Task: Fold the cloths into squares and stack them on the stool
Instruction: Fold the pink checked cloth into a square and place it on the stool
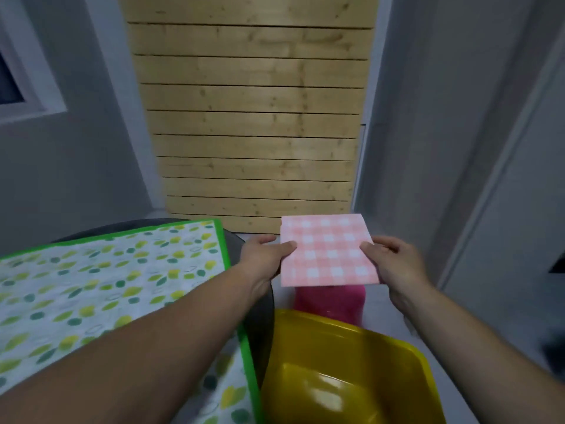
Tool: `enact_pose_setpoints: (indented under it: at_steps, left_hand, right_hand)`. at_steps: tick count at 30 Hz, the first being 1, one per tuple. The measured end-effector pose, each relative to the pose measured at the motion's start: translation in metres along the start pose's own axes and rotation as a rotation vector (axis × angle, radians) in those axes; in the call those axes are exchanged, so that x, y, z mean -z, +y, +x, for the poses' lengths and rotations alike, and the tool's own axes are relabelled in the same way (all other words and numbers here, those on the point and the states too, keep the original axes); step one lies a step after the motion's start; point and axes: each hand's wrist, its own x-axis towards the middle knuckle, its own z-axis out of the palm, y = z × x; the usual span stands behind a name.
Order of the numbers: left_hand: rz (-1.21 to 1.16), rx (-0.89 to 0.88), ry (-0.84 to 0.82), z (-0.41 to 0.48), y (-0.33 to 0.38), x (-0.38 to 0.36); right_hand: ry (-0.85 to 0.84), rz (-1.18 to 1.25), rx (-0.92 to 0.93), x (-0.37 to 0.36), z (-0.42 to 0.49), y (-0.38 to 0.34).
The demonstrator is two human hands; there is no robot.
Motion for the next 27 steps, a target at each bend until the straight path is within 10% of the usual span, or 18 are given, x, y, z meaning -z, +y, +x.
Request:
enact_pose_setpoints:
  at_steps: [27]
  left_hand:
    - [0.281,0.152,0.218,0.154,-0.182,-0.102]
  right_hand:
    - [0.252,-0.255,-0.193,0.011,0.152,0.217]
